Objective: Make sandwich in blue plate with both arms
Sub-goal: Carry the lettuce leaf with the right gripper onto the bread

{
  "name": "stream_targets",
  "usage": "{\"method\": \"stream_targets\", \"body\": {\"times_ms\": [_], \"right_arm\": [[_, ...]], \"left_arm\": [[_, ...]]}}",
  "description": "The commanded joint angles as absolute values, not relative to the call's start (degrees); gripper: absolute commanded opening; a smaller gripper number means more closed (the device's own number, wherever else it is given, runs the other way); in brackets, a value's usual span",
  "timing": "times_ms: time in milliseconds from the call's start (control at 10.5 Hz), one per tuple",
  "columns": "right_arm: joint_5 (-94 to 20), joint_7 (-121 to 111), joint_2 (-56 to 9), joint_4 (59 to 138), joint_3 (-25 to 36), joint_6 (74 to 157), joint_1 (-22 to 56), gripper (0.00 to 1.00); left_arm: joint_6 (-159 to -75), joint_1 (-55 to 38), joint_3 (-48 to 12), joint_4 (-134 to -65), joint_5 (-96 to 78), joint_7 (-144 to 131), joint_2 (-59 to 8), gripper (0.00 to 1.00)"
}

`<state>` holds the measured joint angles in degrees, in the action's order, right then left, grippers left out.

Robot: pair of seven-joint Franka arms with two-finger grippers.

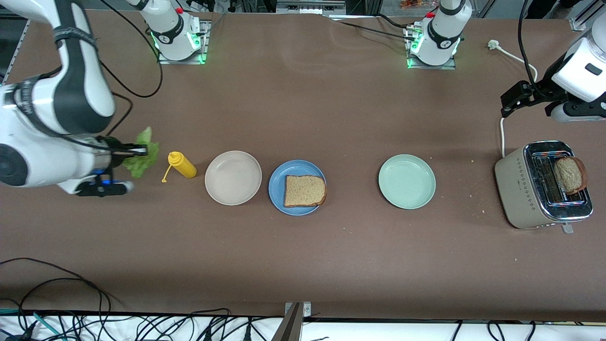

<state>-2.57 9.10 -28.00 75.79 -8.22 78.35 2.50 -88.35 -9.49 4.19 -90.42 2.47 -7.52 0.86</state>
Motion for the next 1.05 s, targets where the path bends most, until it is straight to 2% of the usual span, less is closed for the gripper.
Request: {"method": "stream_targets", "body": {"times_ms": [0,190,665,950], "right_arm": [[-3.0,24.1,-32.2,73.4,-16.1,81.6,6.5,0.0],[-2.9,27.8,-34.1,73.5,-17.1,87.2,12.6,0.0],[-3.1,26.4,-42.7,73.5,-17.1,108.4,22.0,0.0],[-3.2,20.1,-47.4,73.5,-17.1,122.1,22.2,0.0]], "left_arm": [[-87.7,-9.5,3.5,-90.5,4.7,-7.5,1.1,1.0],[-87.7,-9.4,3.6,-90.5,4.7,-7.5,1.1,1.0],[-87.7,-9.3,3.6,-90.5,4.7,-7.4,1.1,1.0],[-87.7,-9.4,3.6,-90.5,4.7,-7.5,1.1,1.0]]}}
